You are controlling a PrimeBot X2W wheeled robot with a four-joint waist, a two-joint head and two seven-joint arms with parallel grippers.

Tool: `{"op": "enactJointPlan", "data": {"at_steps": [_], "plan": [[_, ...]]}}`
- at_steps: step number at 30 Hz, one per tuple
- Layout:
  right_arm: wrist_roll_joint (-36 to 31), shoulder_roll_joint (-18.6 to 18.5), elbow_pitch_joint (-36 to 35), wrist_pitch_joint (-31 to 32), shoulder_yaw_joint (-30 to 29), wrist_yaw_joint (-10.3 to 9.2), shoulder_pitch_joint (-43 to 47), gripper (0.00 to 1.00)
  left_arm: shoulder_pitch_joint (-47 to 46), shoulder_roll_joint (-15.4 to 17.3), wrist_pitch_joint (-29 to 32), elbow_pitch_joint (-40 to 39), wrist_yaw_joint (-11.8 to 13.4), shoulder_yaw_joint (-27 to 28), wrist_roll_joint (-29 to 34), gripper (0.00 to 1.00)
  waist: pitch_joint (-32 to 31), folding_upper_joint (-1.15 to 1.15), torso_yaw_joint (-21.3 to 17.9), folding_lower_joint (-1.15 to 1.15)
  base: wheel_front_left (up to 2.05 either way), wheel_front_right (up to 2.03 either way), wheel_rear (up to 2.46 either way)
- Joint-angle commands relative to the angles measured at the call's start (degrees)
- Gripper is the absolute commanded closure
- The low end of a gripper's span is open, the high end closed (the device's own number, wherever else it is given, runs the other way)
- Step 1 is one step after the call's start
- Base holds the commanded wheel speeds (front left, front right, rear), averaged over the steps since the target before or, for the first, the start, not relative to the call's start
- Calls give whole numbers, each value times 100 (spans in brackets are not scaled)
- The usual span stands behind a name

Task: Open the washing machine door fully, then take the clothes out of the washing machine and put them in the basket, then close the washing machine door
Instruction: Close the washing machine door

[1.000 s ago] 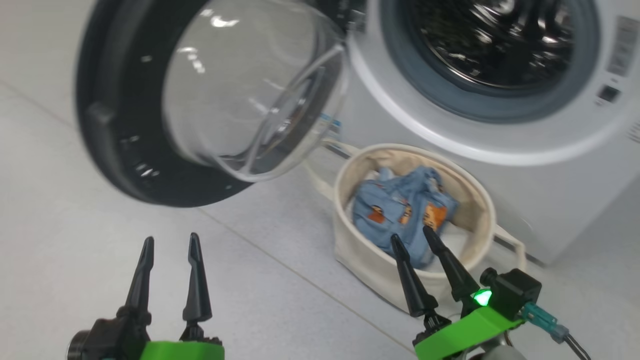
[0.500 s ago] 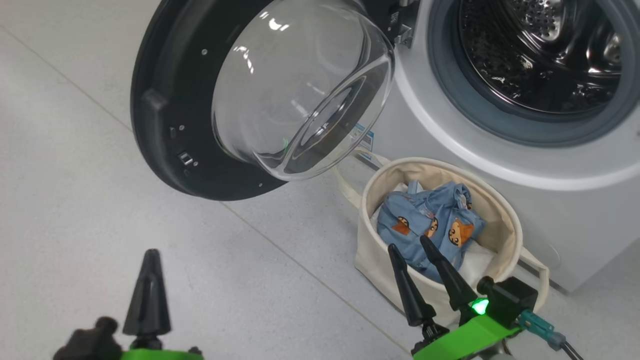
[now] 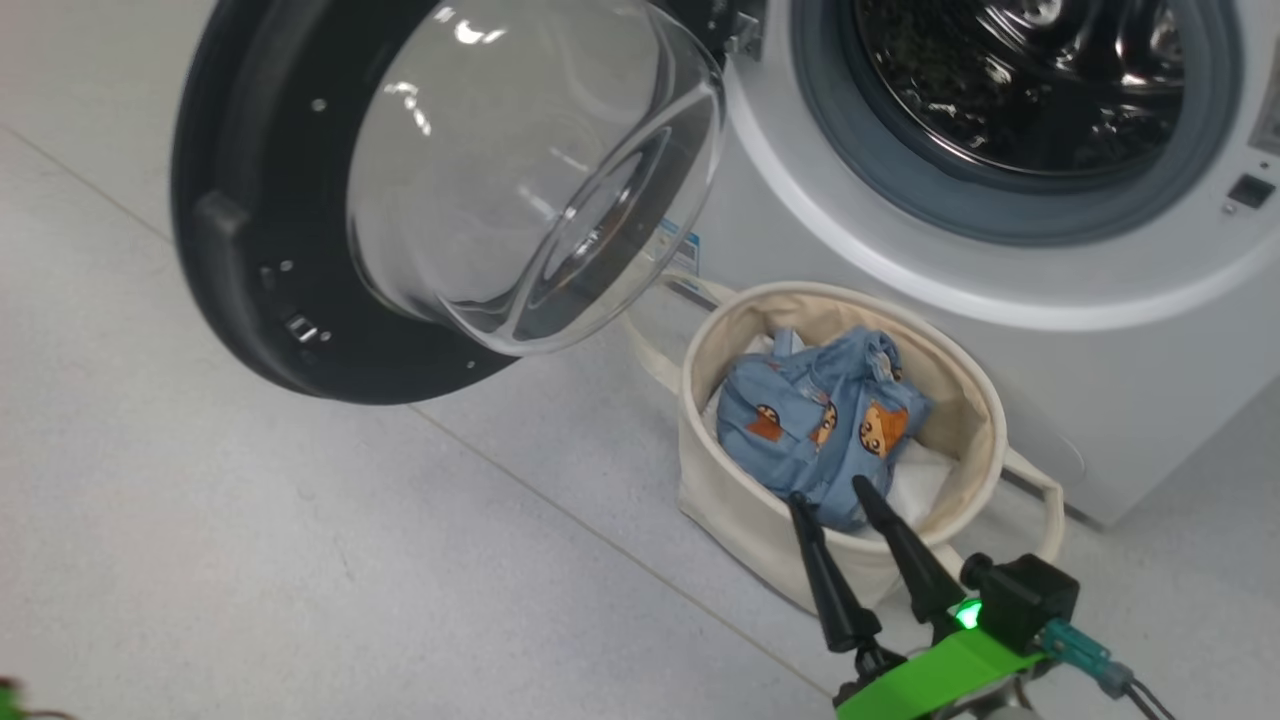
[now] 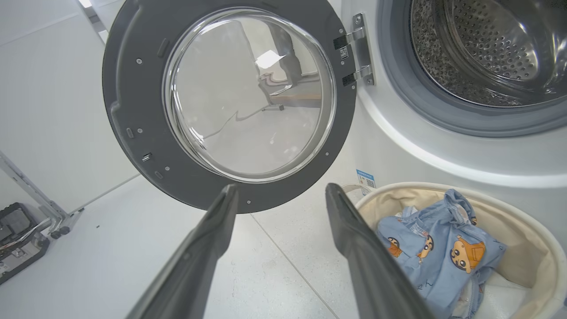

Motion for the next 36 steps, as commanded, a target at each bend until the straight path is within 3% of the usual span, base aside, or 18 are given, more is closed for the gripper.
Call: {"op": "enactJointPlan", "data": {"at_steps": [1, 6, 7, 9, 14, 19, 23, 36], "plan": [[-42, 5, -195, -70, 22, 1, -194, 0, -355, 547, 561, -433, -71, 454, -961, 100, 127, 0, -115, 0, 0, 0, 0], [-156, 5, -197, -70, -53, 1, -271, 0, -689, 1510, 1823, -519, -76, 1247, -2962, 100, 288, 0, -236, 0, 0, 0, 0], [-156, 5, -197, -70, -53, 1, -271, 0, -689, 1510, 1823, -519, -76, 1247, -2962, 100, 288, 0, -236, 0, 0, 0, 0], [-200, 5, -190, -70, -55, 1, -304, 0, -979, 1828, 2152, -281, 33, 1534, -3536, 100, 328, 0, -268, 0, 0, 0, 0], [-361, 5, -178, -70, -104, 1, -381, 0, -1650, 2579, 2811, 415, 423, 1745, -4256, 100, 499, 0, -347, 0, 0, 0, 0], [-583, 5, -177, -70, -116, 1, -474, 0, -2287, 2898, 3480, 1014, 768, 1581, -4970, 100, 792, 0, -431, 0, 0, 0, 0], [-693, -14, -158, -70, -122, 1, -545, 0, -2638, 3053, 3555, 1519, 937, 1373, -5000, 100, 955, 0, -558, 0, 0, 0, 0], [-728, -22, -131, -70, -140, 1, -503, 0, -3260, 3207, 3653, 2851, 794, 1214, -5118, 100, 900, 0, -1126, 0, 0, 0, 0]]}}
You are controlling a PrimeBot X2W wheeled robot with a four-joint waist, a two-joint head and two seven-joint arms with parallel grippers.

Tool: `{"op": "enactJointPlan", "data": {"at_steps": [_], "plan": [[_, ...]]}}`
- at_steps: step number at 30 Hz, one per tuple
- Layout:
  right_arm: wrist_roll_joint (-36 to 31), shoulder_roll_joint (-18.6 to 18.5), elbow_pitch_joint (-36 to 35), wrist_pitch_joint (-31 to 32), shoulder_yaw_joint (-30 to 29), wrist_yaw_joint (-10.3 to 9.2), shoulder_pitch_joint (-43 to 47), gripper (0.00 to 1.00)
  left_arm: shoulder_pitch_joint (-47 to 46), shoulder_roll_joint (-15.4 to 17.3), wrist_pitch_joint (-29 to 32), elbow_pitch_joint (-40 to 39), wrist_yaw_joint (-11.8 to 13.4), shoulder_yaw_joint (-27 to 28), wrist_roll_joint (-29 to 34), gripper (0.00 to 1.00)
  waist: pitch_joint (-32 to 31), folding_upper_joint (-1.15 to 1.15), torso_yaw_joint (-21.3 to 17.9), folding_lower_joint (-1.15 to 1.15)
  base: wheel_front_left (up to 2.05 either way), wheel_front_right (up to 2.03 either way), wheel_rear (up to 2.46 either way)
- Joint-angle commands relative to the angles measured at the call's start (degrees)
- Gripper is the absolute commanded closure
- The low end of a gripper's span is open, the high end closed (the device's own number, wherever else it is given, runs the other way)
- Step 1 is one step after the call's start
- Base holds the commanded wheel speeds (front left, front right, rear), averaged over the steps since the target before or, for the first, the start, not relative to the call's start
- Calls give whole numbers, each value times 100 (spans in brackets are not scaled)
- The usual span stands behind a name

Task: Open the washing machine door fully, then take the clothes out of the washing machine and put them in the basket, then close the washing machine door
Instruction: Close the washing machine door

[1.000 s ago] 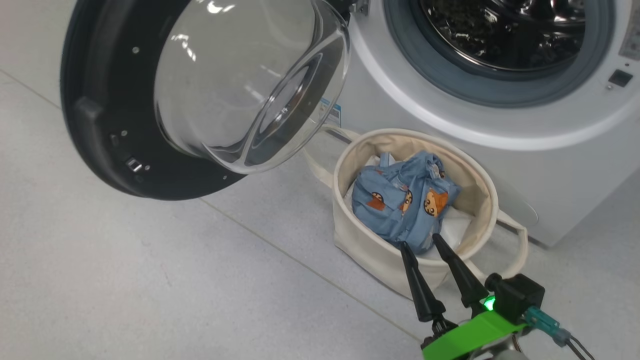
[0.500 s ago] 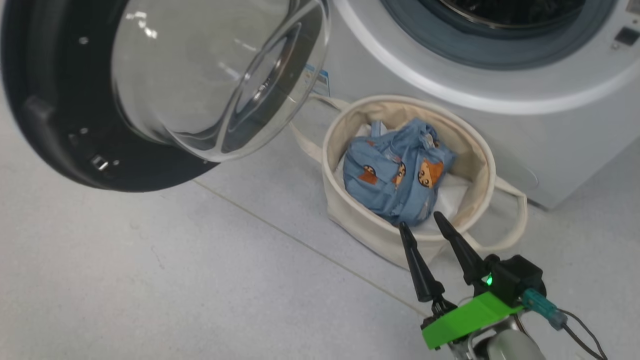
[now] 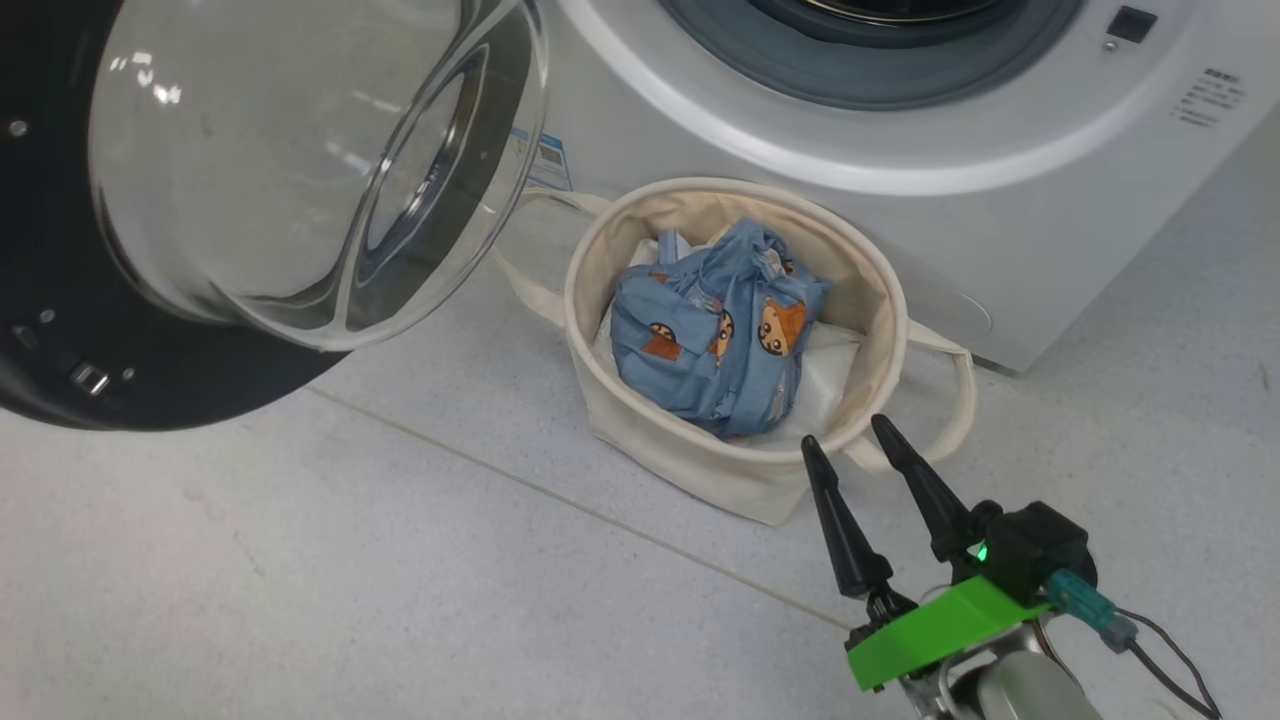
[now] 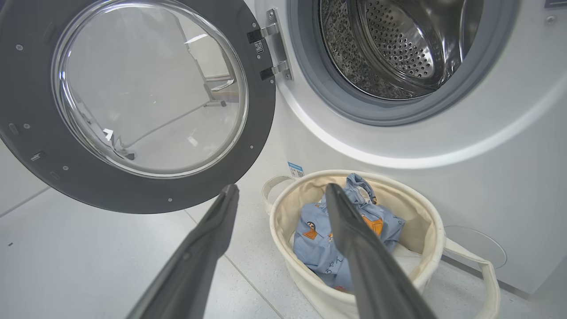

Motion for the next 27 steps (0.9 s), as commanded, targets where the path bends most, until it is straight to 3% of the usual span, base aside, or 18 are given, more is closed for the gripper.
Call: {"op": "enactJointPlan", "data": {"at_steps": [1, 9, 18, 27], "plan": [[-73, -2, -165, -70, 136, 1, -37, 0, -170, 506, 60, -83, -89, 164, 2, 100, 20, 0, -49, 0, 0, 0, 0], [-113, -96, -216, -70, 174, 1, -87, 0, -546, 418, 152, 161, -219, -196, 71, 100, 211, 0, -67, 0, 0, 0, 0], [-87, -126, -256, -70, 174, 1, -169, 0, -877, 174, 616, 75, -195, -672, -19, 100, 322, 0, -78, 0, 0, 0, 0], [-83, -109, -245, -70, 178, 1, -222, 0, -854, 48, 1077, -172, 21, -972, -77, 100, 298, 0, -156, 0, 0, 0, 0]]}}
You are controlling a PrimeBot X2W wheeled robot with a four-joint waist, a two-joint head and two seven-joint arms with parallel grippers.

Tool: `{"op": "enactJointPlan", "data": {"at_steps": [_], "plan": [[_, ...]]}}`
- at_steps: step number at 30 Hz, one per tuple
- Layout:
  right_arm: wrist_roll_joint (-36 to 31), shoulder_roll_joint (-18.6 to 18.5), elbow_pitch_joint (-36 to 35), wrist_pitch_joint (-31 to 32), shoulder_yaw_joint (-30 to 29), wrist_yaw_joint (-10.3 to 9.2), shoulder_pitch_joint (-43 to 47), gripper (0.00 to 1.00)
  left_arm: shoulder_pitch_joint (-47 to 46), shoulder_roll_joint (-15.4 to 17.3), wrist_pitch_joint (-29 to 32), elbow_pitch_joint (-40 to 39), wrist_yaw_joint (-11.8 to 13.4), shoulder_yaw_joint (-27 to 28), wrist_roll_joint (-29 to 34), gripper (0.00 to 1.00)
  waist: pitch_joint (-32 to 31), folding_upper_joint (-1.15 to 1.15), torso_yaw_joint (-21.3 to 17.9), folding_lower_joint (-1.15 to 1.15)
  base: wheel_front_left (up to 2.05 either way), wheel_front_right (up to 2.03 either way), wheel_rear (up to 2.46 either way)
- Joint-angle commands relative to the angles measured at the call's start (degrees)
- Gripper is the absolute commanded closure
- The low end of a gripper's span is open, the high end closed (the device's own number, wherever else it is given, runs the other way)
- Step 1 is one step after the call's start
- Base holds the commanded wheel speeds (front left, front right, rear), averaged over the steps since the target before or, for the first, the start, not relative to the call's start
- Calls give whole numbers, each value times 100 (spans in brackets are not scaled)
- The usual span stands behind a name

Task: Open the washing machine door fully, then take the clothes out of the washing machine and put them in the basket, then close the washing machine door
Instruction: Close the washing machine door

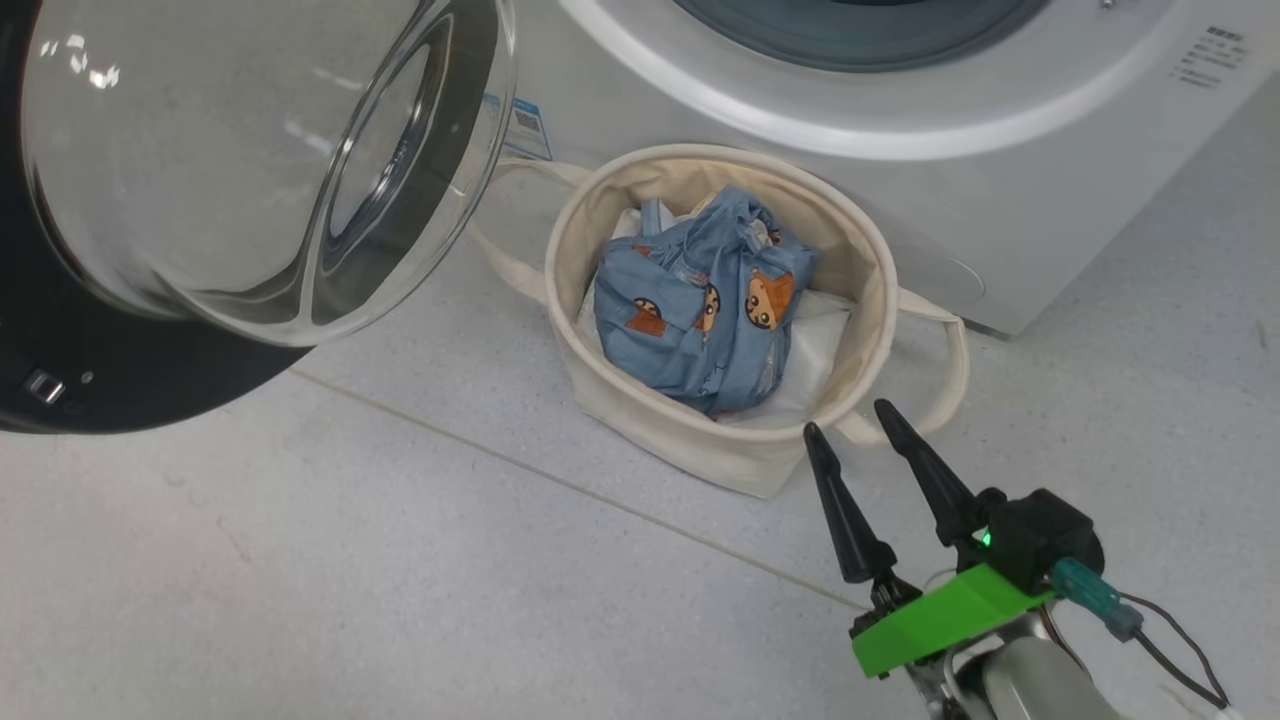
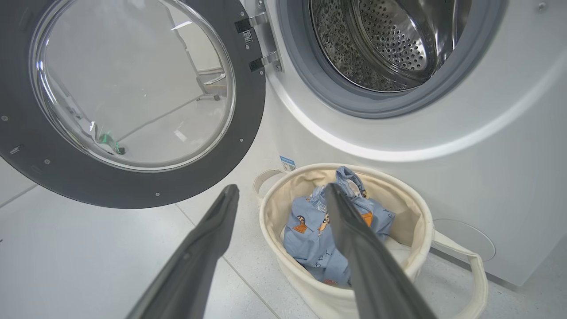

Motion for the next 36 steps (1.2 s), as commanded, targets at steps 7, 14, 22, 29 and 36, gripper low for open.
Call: {"op": "enactJointPlan", "data": {"at_steps": [7, 14, 22, 29, 36], "plan": [[10, 56, -166, -70, 89, 1, -161, 0, 102, 365, 398, -558, 227, 67, -58, 100, -53, 0, -133, 0, 0, 0, 0], [69, 105, -186, -70, 65, 1, -229, 0, 310, 370, 700, -1010, 467, -2, -128, 100, -43, 0, -220, 0, 0, 0, 0], [215, 148, -113, -70, 9, 1, -206, 0, 743, -18, 1018, -1652, 648, -218, -285, 100, -356, 0, -248, 0, 0, 0, 0], [437, 153, -161, -70, -80, 1, -142, 0, 1149, -328, 1184, -2313, 580, -678, -133, 100, -569, 0, -257, 0, 0, 0, 0], [544, 153, -175, -70, -215, 1, -76, 0, 1251, -786, 843, -2664, 238, -1148, 262, 100, -684, 0, -294, 0, 0, 0, 0]]}}
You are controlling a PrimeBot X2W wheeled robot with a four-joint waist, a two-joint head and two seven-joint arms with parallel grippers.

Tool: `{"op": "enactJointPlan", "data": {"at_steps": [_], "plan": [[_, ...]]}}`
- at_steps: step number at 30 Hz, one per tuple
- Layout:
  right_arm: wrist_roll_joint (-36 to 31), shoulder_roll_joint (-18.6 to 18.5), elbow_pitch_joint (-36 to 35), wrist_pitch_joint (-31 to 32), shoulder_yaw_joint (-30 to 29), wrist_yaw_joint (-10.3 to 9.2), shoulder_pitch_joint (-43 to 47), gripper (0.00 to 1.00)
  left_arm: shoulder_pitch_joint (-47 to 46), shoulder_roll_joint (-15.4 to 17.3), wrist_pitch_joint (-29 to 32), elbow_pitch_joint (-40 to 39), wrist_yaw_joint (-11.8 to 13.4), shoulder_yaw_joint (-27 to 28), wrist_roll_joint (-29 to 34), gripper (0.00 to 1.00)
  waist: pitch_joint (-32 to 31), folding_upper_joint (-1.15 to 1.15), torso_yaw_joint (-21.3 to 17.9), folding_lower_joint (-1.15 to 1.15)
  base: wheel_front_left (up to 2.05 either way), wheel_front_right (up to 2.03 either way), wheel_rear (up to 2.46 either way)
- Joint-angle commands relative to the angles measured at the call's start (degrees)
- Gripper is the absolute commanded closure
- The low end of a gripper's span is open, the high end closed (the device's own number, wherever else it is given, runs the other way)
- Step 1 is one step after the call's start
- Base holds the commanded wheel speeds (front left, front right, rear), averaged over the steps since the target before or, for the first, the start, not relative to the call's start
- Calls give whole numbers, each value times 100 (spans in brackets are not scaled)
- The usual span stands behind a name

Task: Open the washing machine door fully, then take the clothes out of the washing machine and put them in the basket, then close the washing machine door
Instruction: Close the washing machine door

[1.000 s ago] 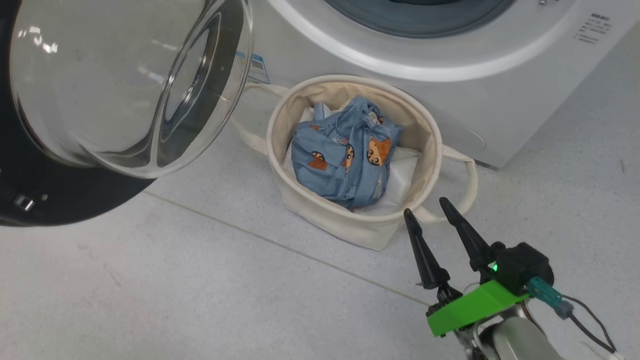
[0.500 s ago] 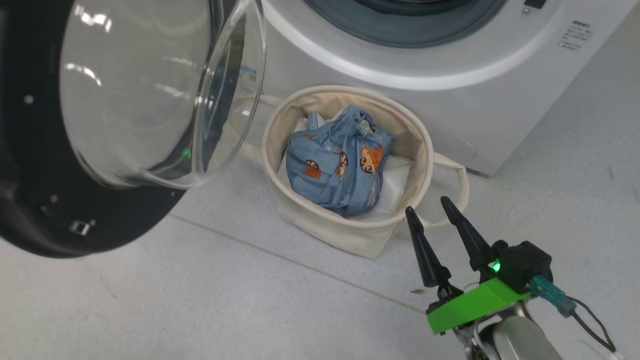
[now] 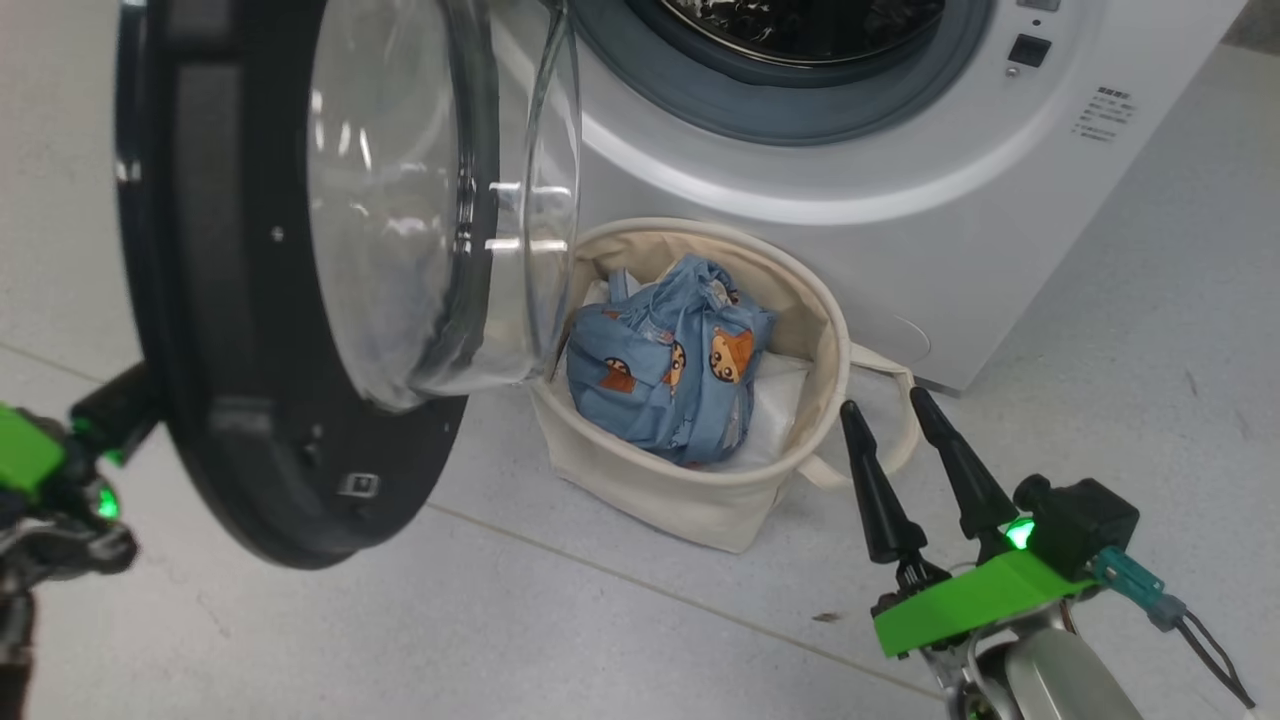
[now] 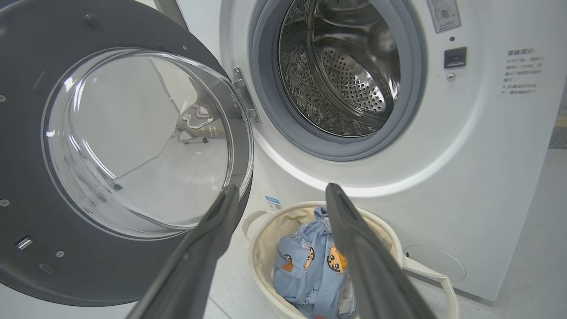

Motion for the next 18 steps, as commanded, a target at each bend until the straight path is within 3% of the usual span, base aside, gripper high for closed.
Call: {"op": "enactJointPlan", "data": {"at_steps": [1, 12, 18], "plan": [[-4, 65, -184, -70, 99, 1, -21, 0, -110, 127, -24, -239, -78, 131, 37, 100, -20, 0, -31, 0, 0, 0, 0], [90, 65, -227, -70, -363, 1, -9, 0, -86, -969, -414, -599, -667, -646, 197, 100, -60, 0, -336, 0, 0, 0, 0], [8, 65, -226, -70, -726, 1, -118, 0, -289, -1322, -883, -480, -986, -1295, 1062, 100, 44, 0, -454, 0, 0, 0, 0]]}}
